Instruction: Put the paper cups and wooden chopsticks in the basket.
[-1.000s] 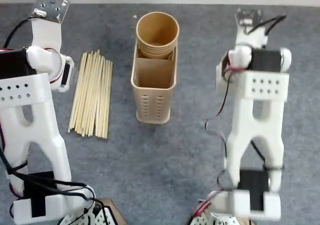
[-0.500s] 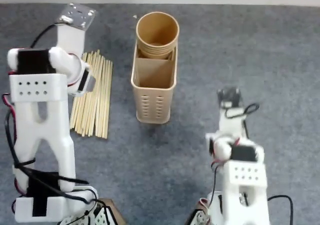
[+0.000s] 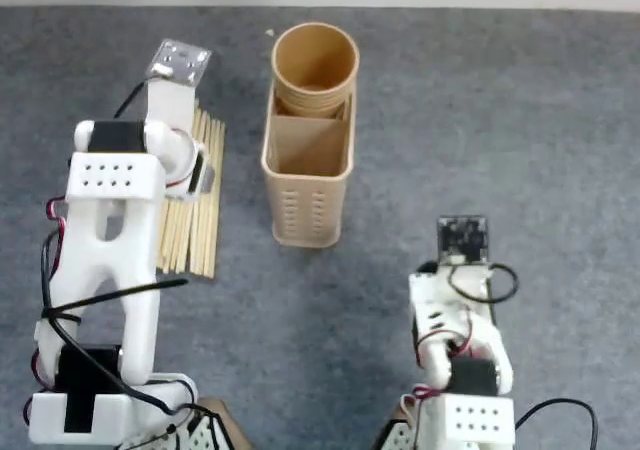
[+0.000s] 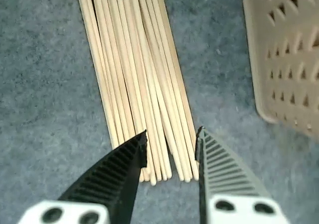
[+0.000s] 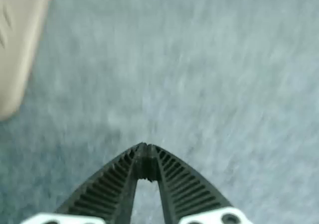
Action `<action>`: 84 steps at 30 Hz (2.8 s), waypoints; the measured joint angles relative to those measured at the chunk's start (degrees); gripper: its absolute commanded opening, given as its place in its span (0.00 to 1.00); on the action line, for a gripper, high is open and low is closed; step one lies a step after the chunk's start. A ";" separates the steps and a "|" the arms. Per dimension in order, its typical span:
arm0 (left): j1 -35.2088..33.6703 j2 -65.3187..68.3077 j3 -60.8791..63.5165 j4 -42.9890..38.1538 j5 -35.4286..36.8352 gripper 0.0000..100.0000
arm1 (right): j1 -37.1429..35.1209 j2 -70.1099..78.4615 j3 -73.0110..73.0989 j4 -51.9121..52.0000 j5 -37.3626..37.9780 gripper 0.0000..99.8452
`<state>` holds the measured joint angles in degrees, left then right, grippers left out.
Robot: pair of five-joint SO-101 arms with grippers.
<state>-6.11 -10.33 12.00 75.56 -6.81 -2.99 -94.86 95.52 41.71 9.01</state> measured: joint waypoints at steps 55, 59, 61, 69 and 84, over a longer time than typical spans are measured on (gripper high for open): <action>2.55 36.31 -15.03 -11.96 9.49 0.18 | 1.49 -9.32 0.00 27.96 0.26 0.01; 2.55 34.46 -15.03 -9.58 9.58 0.18 | 1.49 -9.32 0.00 27.96 0.26 0.01; 2.55 34.02 -15.03 -9.41 9.49 0.18 | 1.49 -9.32 0.00 27.96 0.26 0.01; 2.64 38.15 -15.12 -11.16 9.58 0.11 | 1.49 -9.32 0.00 27.96 0.26 0.01; 2.55 41.58 -30.95 -0.35 9.58 0.00 | 1.49 -9.32 0.00 27.96 0.26 0.01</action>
<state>-3.56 31.25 -18.95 75.21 2.77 -1.49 -104.18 95.52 69.67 9.27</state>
